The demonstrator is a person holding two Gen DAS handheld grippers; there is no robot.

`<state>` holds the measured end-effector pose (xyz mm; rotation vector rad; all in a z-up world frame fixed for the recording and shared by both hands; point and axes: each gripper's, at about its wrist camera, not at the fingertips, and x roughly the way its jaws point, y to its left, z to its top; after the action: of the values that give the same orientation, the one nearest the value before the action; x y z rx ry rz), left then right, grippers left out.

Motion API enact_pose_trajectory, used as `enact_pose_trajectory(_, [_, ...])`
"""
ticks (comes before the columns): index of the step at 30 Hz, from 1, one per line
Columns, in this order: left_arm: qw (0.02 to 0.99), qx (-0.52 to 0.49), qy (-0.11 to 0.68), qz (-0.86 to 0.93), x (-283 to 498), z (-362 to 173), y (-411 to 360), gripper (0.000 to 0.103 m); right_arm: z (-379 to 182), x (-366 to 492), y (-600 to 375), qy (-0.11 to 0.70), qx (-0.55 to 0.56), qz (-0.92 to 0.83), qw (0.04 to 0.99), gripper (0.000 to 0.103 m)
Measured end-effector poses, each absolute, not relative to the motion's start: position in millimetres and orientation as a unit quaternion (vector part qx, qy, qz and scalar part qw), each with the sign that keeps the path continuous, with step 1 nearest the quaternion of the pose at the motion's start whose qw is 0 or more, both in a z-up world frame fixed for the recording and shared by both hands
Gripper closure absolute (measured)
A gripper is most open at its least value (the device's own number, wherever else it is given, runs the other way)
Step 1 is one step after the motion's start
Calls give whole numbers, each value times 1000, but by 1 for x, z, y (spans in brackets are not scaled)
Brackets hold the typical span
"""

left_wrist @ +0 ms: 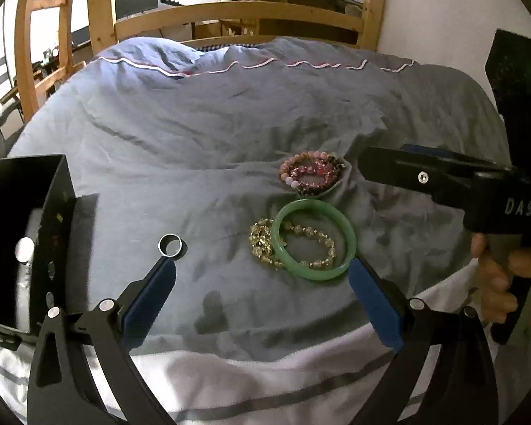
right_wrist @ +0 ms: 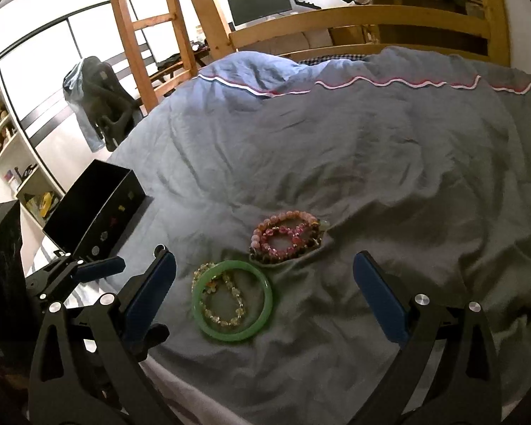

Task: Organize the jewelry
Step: 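Move both tools back over the remaining jewelry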

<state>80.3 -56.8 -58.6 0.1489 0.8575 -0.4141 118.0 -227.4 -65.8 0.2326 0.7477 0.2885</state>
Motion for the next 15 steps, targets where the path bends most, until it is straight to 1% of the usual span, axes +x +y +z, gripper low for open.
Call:
enact_pose_trajectory(8, [876,78,433,-198,101,-80,-68,7,-81,140,-230,374,124,140,909,4])
enact_pose_trajectory(15, [869,98,441,-202,104,-91,-81,7,-86,146,-230,376,126,148,906,4])
